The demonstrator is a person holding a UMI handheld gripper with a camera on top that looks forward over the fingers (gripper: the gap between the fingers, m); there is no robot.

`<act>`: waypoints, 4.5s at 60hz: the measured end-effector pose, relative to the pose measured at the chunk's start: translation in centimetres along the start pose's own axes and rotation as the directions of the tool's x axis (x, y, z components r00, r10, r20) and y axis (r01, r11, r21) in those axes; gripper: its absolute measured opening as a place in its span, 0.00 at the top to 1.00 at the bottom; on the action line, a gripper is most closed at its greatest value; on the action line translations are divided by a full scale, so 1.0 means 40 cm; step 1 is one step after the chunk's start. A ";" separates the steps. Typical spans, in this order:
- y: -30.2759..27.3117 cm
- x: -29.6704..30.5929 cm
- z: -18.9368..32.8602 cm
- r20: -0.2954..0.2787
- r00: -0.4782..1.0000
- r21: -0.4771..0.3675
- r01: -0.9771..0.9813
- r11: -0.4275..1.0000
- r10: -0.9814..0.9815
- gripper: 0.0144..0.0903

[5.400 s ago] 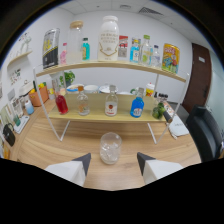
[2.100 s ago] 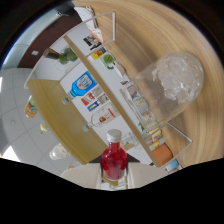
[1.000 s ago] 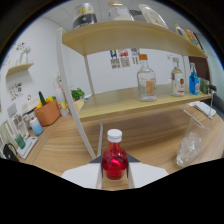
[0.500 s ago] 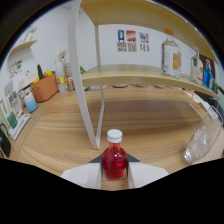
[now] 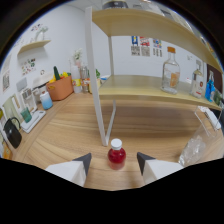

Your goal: Make me a cup of Vodka Sunrise.

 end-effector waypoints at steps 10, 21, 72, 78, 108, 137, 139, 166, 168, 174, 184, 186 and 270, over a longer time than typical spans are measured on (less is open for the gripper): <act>-0.096 0.028 -0.157 0.005 1.000 0.095 -0.023 0.995 0.023 0.06; -0.110 0.141 -0.329 -0.039 0.998 0.148 -0.033 0.988 0.040 0.06; -0.722 0.848 -0.548 -0.163 0.980 0.434 -0.029 0.900 0.110 0.07; -0.760 0.894 -0.487 -0.166 0.982 0.420 -0.017 0.908 0.095 0.07; -0.817 0.930 -0.371 -0.156 0.987 0.406 0.029 0.913 0.038 0.50; -0.740 0.825 -0.564 -0.128 0.988 0.455 -0.019 0.890 0.087 0.53; -0.713 0.809 -0.561 -0.124 0.988 0.451 -0.023 0.892 0.088 0.53; -0.260 0.667 -0.312 -0.156 0.986 0.208 -0.026 0.978 0.059 0.53; -0.253 0.664 -0.304 -0.182 0.983 0.199 0.025 0.980 0.012 0.53; -0.246 0.666 -0.288 -0.265 0.946 0.149 0.232 0.961 -0.188 0.53; -0.272 0.674 -0.290 -0.382 0.757 0.034 0.585 0.811 -0.530 0.53; -0.279 0.676 -0.293 -0.399 0.705 0.005 0.642 0.767 -0.587 0.53; -0.515 0.610 -0.467 -0.450 0.646 0.223 0.750 0.622 -0.617 0.52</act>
